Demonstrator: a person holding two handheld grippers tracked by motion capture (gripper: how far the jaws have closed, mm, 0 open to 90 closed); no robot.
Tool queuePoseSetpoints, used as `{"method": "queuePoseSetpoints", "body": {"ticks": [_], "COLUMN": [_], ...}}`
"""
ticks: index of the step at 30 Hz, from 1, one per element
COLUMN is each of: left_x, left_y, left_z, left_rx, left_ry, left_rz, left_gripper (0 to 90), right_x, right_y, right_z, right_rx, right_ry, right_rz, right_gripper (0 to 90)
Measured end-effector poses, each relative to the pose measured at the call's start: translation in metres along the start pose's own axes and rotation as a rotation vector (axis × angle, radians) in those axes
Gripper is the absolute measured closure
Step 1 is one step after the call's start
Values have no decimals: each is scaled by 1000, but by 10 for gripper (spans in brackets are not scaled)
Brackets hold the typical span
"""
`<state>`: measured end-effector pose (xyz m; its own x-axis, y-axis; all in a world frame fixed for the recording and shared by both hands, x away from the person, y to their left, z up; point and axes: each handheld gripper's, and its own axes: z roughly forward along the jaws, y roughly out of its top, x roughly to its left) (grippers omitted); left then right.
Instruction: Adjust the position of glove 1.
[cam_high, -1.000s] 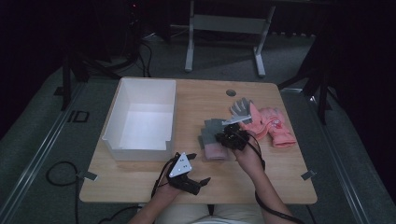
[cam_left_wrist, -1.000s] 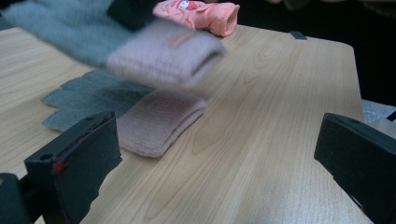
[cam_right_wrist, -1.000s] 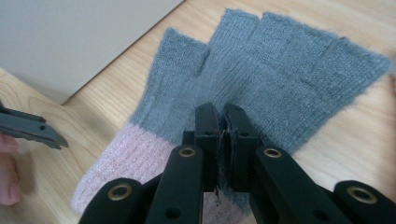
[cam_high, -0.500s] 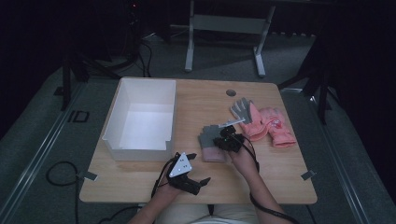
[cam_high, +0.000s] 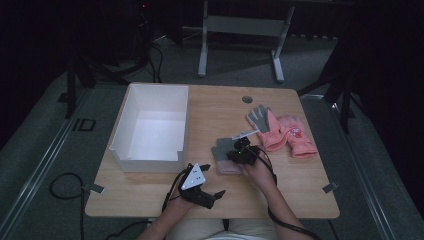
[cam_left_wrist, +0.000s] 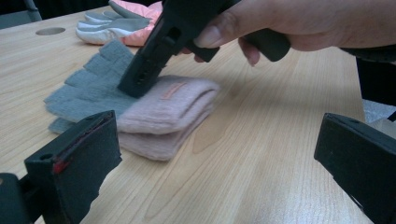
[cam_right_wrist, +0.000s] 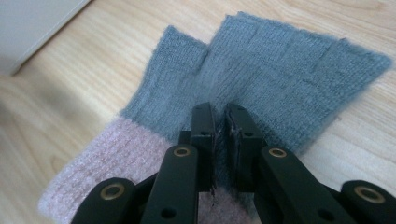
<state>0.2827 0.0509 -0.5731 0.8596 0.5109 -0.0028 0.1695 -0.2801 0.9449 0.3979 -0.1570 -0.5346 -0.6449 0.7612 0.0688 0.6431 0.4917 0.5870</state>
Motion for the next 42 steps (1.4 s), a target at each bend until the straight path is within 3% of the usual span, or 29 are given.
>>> {"method": "queuePoseSetpoints", "body": {"ticks": [4, 9, 15, 21, 23, 24, 26, 29, 33, 37, 42], "left_x": [0, -1, -2, 3, 3, 2, 4, 6, 6, 5, 5], "left_y": [0, 2, 21, 42, 49, 51, 54, 55, 51, 48, 42], "left_z": [1, 3, 15, 32, 35, 37, 39, 43, 48, 57, 68], "left_rx": [8, 18, 71, 126, 172, 190, 201, 230, 259, 299, 370], "left_ry": [0, -15, -13, -52, -55, -36, -75, -85, -70, -44, -38], "left_rz": [3, 7, 26, 37, 74, 104, 145, 194, 266, 326, 356], "left_gripper": [0, 0, 17, 32, 35, 36, 44, 60, 202, 262, 261], "right_x": [-1, -4, -21, -33, -37, -38, -41, -44, -50, -56, -58], "right_y": [-3, 0, 8, 16, 18, 19, 21, 23, 26, 25, 23], "right_z": [-3, -15, -37, -47, -46, -44, -40, -32, -19, -4, 14], "right_rx": [3, -31, -89, -117, -119, -119, -113, -103, -86, -63, -17], "right_ry": [10, 9, -19, -36, -34, -34, -33, -25, -20, -15, -22], "right_rz": [-5, -7, 13, 31, 46, 56, 63, 86, 119, 171, 188], "right_gripper": [809, 725, 674, 669, 672, 674, 677, 677, 660, 591, 507]}}
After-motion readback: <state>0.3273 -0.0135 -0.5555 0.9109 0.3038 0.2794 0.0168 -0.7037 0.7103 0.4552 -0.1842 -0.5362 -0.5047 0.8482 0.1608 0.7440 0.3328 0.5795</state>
